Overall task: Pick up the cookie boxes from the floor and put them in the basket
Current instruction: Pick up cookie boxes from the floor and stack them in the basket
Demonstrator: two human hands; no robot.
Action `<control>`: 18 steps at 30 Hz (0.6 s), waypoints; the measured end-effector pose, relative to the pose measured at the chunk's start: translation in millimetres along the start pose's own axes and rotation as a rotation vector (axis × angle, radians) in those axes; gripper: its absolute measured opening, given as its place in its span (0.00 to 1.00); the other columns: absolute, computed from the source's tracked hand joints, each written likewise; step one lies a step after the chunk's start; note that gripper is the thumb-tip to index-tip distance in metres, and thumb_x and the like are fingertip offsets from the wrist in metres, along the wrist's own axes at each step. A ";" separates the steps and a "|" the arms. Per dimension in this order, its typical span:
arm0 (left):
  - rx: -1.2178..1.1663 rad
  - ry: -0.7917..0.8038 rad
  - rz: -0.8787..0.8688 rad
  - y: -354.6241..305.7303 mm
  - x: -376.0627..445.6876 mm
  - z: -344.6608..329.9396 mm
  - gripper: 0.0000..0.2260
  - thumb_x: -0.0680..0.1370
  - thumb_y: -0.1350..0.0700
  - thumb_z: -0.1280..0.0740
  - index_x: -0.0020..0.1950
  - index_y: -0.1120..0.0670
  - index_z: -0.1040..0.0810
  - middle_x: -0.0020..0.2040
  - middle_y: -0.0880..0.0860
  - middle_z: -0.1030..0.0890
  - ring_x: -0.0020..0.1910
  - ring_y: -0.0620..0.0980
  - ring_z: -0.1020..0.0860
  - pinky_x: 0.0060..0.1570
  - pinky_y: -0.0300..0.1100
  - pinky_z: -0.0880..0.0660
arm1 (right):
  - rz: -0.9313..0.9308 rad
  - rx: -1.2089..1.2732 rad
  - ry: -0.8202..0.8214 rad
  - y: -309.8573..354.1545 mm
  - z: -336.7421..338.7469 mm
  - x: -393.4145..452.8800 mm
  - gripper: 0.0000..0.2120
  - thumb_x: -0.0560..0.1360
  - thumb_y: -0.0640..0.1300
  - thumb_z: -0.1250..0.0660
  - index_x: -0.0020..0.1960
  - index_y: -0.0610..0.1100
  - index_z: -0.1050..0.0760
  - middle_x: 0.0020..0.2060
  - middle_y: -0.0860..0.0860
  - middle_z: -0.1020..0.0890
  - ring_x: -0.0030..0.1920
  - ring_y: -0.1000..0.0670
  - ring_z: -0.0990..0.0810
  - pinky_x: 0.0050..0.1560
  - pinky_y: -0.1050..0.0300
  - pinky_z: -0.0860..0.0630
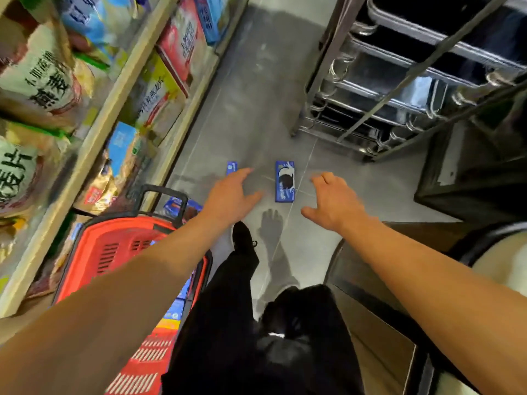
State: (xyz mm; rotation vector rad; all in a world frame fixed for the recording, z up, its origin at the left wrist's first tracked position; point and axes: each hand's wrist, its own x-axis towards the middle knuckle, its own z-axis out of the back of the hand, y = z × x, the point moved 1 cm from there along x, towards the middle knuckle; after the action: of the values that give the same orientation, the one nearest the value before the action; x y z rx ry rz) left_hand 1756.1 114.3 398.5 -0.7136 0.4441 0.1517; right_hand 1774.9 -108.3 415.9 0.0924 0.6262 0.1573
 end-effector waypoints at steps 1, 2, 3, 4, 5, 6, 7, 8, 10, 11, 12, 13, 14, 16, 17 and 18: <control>0.013 0.014 0.009 3.0 21.5 -5.8 0.27 0.74 0.50 0.30 0.71 0.55 0.31 0.67 0.57 0.25 0.65 0.56 0.27 0.64 0.44 0.33 | -0.004 0.007 0.003 -2.3 -1.5 21.1 0.35 0.73 0.57 0.31 0.74 0.46 0.39 0.69 0.47 0.32 0.68 0.42 0.32 0.64 0.48 0.30; 0.029 0.023 0.025 6.5 37.0 -10.8 0.27 0.74 0.50 0.30 0.71 0.55 0.31 0.67 0.57 0.25 0.65 0.56 0.26 0.63 0.44 0.33 | -0.007 0.015 0.004 -4.1 -4.0 36.4 0.35 0.73 0.57 0.31 0.74 0.46 0.38 0.69 0.47 0.32 0.67 0.42 0.32 0.64 0.48 0.30; 0.044 0.042 0.037 11.7 55.9 -20.6 0.28 0.74 0.50 0.30 0.72 0.55 0.31 0.67 0.57 0.25 0.65 0.57 0.27 0.63 0.44 0.33 | -0.008 0.031 0.009 -9.5 -11.3 54.2 0.35 0.72 0.57 0.30 0.74 0.46 0.38 0.69 0.47 0.32 0.67 0.42 0.31 0.64 0.48 0.30; 0.067 0.075 0.044 15.8 68.2 -26.9 0.28 0.74 0.50 0.30 0.72 0.55 0.32 0.67 0.58 0.26 0.66 0.57 0.27 0.63 0.44 0.34 | -0.011 0.052 0.027 -13.6 -19.0 66.5 0.36 0.72 0.57 0.30 0.74 0.46 0.38 0.69 0.46 0.32 0.67 0.41 0.31 0.64 0.48 0.29; 0.094 0.104 0.032 21.9 80.3 -35.5 0.29 0.74 0.51 0.29 0.73 0.55 0.32 0.68 0.59 0.26 0.66 0.57 0.28 0.62 0.44 0.34 | -0.013 0.067 0.051 -18.6 -28.5 77.9 0.37 0.71 0.57 0.29 0.74 0.45 0.39 0.69 0.46 0.32 0.67 0.41 0.31 0.65 0.48 0.29; 0.125 0.138 0.016 28.7 103.0 -51.8 0.30 0.73 0.52 0.29 0.73 0.56 0.33 0.68 0.60 0.26 0.66 0.58 0.28 0.62 0.44 0.34 | -0.026 0.076 0.082 -30.8 -44.4 100.3 0.39 0.71 0.57 0.29 0.75 0.45 0.39 0.70 0.45 0.33 0.67 0.40 0.32 0.65 0.47 0.29; 0.147 0.159 0.007 34.7 118.3 -63.6 0.30 0.73 0.53 0.29 0.73 0.56 0.34 0.67 0.60 0.26 0.66 0.58 0.28 0.61 0.44 0.34 | -0.037 0.075 0.109 -40.6 -57.8 115.9 0.39 0.71 0.58 0.29 0.75 0.45 0.40 0.70 0.45 0.33 0.68 0.40 0.32 0.65 0.47 0.29; 0.162 0.179 0.013 42.7 133.5 -78.6 0.31 0.73 0.54 0.29 0.74 0.56 0.35 0.68 0.60 0.27 0.66 0.58 0.28 0.61 0.44 0.34 | -0.035 0.065 0.140 -50.8 -75.0 132.7 0.39 0.71 0.58 0.29 0.75 0.45 0.40 0.70 0.45 0.34 0.68 0.41 0.32 0.64 0.46 0.28; 0.183 0.209 0.022 62.3 163.3 -111.2 0.32 0.73 0.55 0.28 0.74 0.54 0.36 0.69 0.58 0.28 0.67 0.57 0.29 0.62 0.42 0.34 | -0.026 0.038 0.182 -71.6 -112.1 165.6 0.39 0.71 0.58 0.29 0.75 0.46 0.40 0.71 0.46 0.35 0.68 0.41 0.33 0.64 0.46 0.28; 0.194 0.213 0.014 75.8 180.0 -129.6 0.32 0.72 0.55 0.28 0.74 0.54 0.36 0.69 0.57 0.28 0.67 0.56 0.29 0.63 0.42 0.35 | -0.013 0.030 0.188 -82.3 -131.5 184.0 0.39 0.71 0.58 0.29 0.75 0.47 0.41 0.71 0.46 0.35 0.68 0.41 0.33 0.64 0.46 0.28; 0.212 0.221 0.005 92.0 202.3 -153.6 0.33 0.72 0.54 0.28 0.74 0.54 0.36 0.70 0.57 0.28 0.68 0.55 0.30 0.64 0.42 0.35 | -0.004 0.027 0.188 -93.9 -154.7 207.6 0.39 0.71 0.57 0.29 0.75 0.47 0.41 0.70 0.46 0.35 0.68 0.41 0.33 0.63 0.47 0.28; 0.243 0.240 -0.005 103.7 219.9 -171.0 0.34 0.71 0.52 0.27 0.74 0.53 0.37 0.70 0.56 0.29 0.68 0.55 0.30 0.65 0.44 0.34 | -0.004 0.019 0.194 -103.3 -171.5 226.1 0.38 0.71 0.56 0.29 0.75 0.47 0.41 0.71 0.47 0.35 0.67 0.41 0.33 0.63 0.47 0.28; 0.288 0.267 -0.031 115.7 239.6 -190.1 0.34 0.71 0.50 0.28 0.74 0.52 0.37 0.70 0.56 0.29 0.68 0.55 0.30 0.66 0.47 0.32 | 0.001 0.010 0.208 -112.0 -190.1 248.2 0.38 0.71 0.56 0.29 0.75 0.47 0.41 0.71 0.47 0.36 0.67 0.41 0.33 0.64 0.48 0.28; 0.371 0.321 -0.087 138.8 280.9 -233.0 0.35 0.71 0.49 0.29 0.75 0.52 0.38 0.70 0.56 0.30 0.67 0.57 0.29 0.64 0.51 0.30 | 0.005 -0.002 0.241 -129.0 -231.4 295.1 0.40 0.71 0.56 0.28 0.76 0.46 0.42 0.71 0.47 0.36 0.68 0.42 0.32 0.65 0.48 0.29; 0.423 0.335 -0.109 159.3 314.2 -268.4 0.34 0.72 0.49 0.29 0.74 0.53 0.38 0.70 0.57 0.29 0.67 0.58 0.29 0.63 0.52 0.29 | 0.008 0.004 0.243 -143.4 -265.0 332.2 0.40 0.70 0.57 0.28 0.76 0.46 0.42 0.71 0.46 0.36 0.68 0.42 0.32 0.65 0.48 0.29; 0.469 0.344 -0.134 172.4 337.9 -290.1 0.33 0.72 0.49 0.30 0.74 0.54 0.38 0.69 0.57 0.29 0.66 0.59 0.28 0.62 0.53 0.29 | 0.016 0.007 0.228 -153.8 -285.5 357.7 0.41 0.70 0.57 0.27 0.75 0.45 0.41 0.71 0.46 0.35 0.67 0.41 0.31 0.64 0.47 0.28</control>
State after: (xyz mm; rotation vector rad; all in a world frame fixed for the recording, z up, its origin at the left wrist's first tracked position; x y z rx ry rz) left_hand 1911.2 46.5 -48.1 -0.3023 0.7282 -0.2017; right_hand 1910.5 -186.3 -40.8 0.0872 0.8534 0.1827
